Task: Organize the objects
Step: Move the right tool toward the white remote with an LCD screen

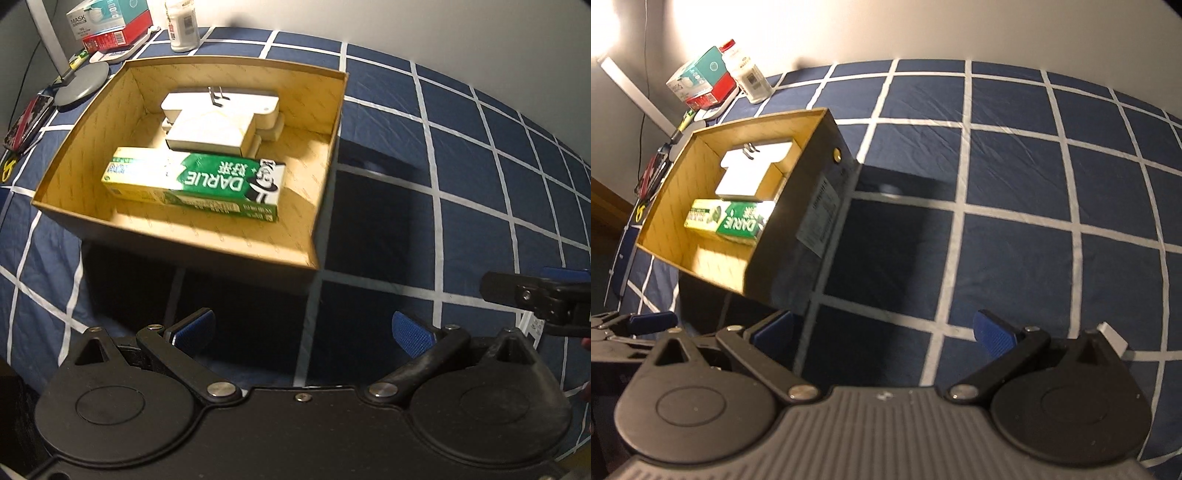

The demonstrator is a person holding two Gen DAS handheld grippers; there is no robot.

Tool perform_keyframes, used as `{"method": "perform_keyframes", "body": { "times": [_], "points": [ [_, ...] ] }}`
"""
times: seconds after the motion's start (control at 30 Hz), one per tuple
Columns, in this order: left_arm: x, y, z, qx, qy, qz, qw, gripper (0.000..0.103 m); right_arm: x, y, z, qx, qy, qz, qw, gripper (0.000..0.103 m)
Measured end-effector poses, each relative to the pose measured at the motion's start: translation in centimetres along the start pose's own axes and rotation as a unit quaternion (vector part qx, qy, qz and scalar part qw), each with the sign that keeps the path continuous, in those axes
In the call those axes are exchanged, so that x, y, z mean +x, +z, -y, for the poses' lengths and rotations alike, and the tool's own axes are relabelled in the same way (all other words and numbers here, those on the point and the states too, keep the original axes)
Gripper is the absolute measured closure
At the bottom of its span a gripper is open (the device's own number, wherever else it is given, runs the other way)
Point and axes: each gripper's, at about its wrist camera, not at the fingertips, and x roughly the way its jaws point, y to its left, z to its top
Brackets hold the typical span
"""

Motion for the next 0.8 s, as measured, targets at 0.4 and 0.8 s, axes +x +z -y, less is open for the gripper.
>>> {"method": "perform_keyframes", "body": {
  "times": [0.4,0.8],
  "points": [
    [-0.2,-3.6,3.1,0.016,-0.008,0.004,0.9998,0.0,-2.9,-4.5,2.9,-0.02,-0.031,-0.001,0.999,0.0],
    [1.3,-5.9,9.2,-0.006,-0.002,0.001,1.0,0.0,-3.0,-5.2,9.8,-0.067,-0.045,-0.038,0.996,0.0]
  ]
}}
